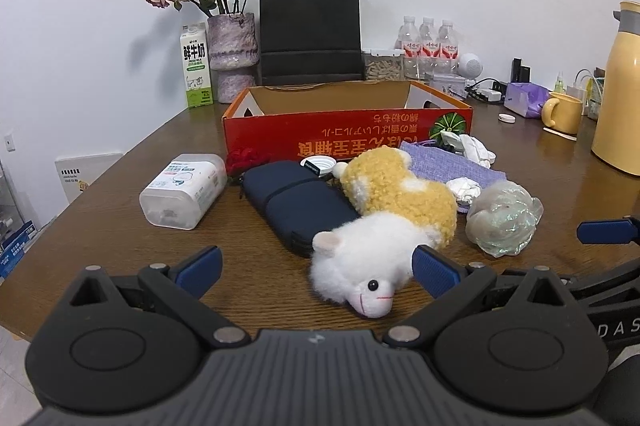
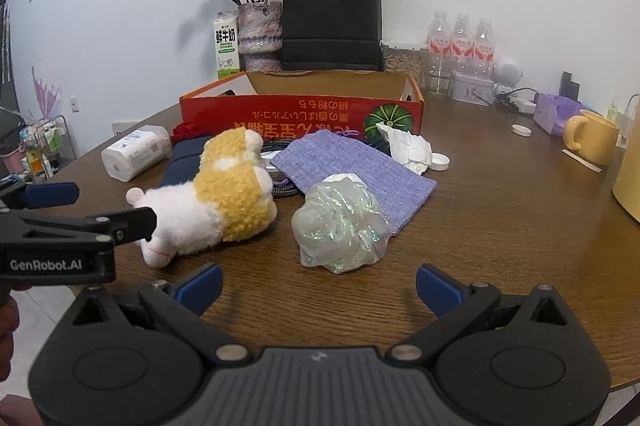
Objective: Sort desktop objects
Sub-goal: 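Reach both tools toward the plush alpaca and the iridescent plastic ball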
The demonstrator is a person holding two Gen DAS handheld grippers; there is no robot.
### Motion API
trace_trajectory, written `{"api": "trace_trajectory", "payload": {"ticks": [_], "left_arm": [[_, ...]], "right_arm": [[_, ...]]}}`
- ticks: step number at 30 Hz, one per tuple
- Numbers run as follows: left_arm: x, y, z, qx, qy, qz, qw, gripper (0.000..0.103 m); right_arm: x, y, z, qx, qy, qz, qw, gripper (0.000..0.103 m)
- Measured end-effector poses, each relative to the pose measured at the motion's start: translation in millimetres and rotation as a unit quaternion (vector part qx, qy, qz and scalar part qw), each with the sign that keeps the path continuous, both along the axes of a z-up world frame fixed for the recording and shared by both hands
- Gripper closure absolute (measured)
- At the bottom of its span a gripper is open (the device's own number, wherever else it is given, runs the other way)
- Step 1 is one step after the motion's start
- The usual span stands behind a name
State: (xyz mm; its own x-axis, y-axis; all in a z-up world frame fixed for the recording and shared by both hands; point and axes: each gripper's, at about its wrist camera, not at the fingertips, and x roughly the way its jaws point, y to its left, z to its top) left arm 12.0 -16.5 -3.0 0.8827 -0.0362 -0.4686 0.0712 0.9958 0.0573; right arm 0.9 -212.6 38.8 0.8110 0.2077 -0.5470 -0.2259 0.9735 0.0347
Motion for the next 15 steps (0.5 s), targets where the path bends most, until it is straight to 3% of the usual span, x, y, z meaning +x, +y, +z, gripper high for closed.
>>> {"api": "trace_trajectory", "payload": {"ticks": [15], "left_arm": [[10.6,-5.5,2.9,0.009,0.009,-0.004,0.9999,0.0]], "right_arm": [[7.4,-2.9,-2.8,-0.001,0.0,-0.01,1.0,0.0]]}}
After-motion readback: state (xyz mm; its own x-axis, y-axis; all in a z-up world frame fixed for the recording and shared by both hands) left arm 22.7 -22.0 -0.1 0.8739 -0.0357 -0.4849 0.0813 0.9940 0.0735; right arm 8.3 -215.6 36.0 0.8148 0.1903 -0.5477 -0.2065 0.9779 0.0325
